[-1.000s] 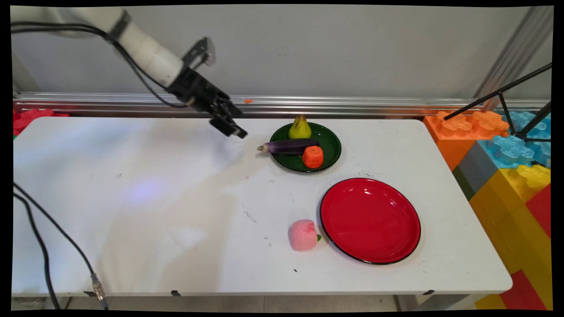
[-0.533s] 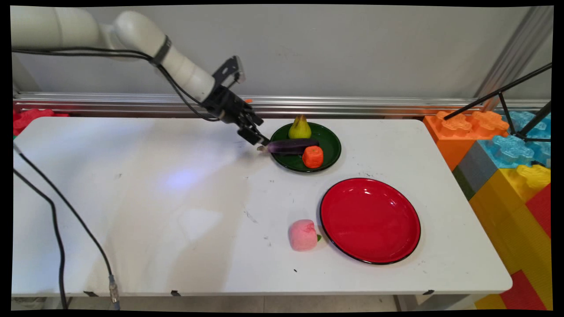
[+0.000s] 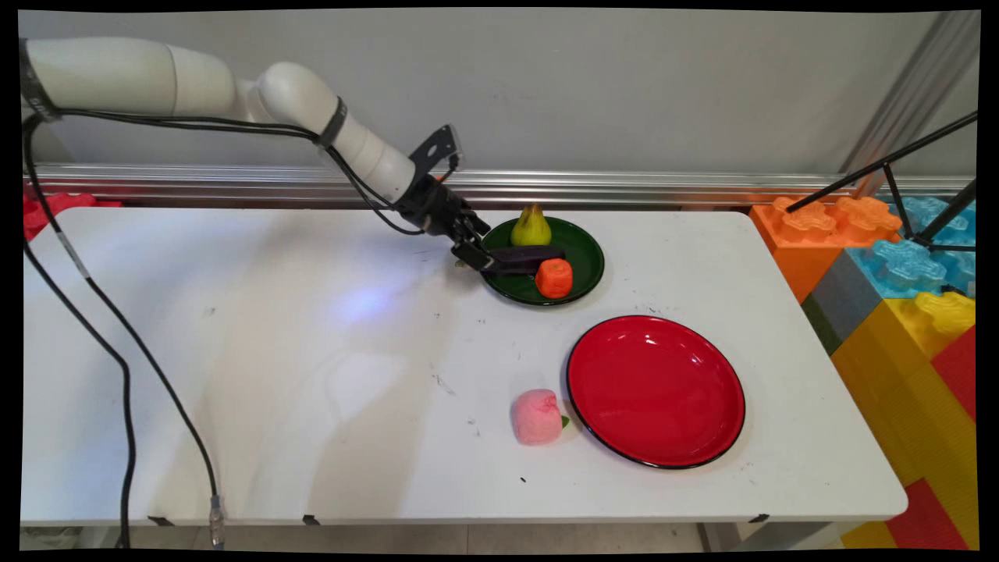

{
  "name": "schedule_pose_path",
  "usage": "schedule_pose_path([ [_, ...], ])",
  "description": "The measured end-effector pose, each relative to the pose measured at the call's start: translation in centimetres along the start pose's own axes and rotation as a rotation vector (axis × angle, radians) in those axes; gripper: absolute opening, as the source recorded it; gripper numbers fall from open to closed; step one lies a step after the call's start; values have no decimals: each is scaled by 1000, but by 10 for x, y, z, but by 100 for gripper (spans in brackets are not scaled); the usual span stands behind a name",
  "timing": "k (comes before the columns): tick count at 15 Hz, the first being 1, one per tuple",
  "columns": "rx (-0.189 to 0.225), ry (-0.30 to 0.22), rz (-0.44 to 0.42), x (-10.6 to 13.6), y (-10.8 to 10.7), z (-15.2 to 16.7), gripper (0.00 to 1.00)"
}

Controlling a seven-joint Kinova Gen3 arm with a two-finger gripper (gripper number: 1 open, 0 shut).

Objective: Pick up the eggplant from the green plate

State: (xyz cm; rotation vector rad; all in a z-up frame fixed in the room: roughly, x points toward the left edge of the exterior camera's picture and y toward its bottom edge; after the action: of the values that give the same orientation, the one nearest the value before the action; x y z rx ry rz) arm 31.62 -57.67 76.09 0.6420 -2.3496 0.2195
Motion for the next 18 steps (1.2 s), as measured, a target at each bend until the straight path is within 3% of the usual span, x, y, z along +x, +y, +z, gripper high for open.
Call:
schedule_pose_path([
  [16, 6, 18, 33, 0, 5, 33, 100],
  [17, 7, 18, 37, 0, 5, 34, 0],
  [18, 7, 18, 39, 0, 5, 34, 0],
])
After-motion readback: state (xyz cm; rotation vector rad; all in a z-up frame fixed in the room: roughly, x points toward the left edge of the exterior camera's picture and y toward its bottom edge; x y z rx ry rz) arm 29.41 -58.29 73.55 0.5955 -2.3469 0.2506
